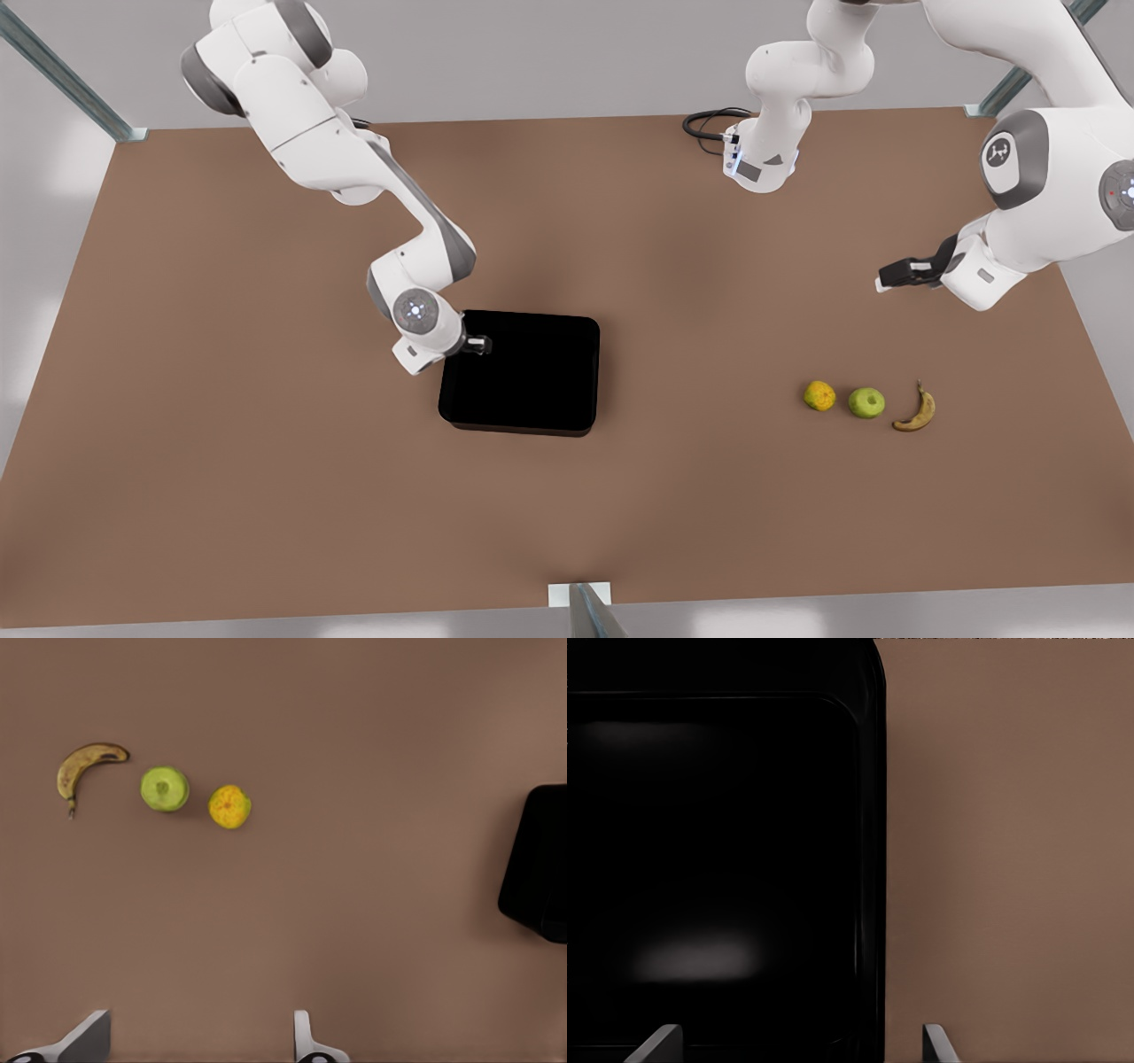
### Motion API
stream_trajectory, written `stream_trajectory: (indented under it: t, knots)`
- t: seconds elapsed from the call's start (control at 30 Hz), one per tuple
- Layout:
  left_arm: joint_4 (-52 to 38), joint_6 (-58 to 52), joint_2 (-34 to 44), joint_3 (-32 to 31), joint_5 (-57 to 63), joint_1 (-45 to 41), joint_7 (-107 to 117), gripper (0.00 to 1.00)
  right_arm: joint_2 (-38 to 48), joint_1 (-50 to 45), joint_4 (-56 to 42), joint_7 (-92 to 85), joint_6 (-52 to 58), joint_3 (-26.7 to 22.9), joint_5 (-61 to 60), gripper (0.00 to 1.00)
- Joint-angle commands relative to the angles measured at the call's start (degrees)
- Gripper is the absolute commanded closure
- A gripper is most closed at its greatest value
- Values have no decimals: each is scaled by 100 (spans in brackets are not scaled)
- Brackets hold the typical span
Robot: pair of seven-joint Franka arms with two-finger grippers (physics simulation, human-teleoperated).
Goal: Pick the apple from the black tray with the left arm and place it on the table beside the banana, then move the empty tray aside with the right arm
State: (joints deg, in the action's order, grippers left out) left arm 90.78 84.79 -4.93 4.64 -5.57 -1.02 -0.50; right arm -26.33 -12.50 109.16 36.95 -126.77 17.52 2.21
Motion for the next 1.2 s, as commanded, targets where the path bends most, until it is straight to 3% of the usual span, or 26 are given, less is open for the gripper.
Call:
stream_trajectory:
  t: [0.0, 0.77, 0.9, 1.1, 1.17]
  knots:
    - [-8, -173, 10, 2, 3, 14, -108, 0, -12, 2, -17, -65, -208, -11, -19, 0]
    - [1, -173, -17, -7, 3, 14, -100, 0, -513, 38, -132, -399, -902, -354, -28, 1]
    - [-69, -32, -69, 90, -6, 199, -170, 0, -478, 20, -114, -522, -832, -345, -19, 44]
    - [-69, -50, -131, 81, 56, 199, -161, 0, -469, 20, -105, -610, -762, -354, -28, 64]
    - [-69, -50, -122, 72, 56, 199, -144, 0, -347, 20, -105, -593, -524, -354, -54, 64]
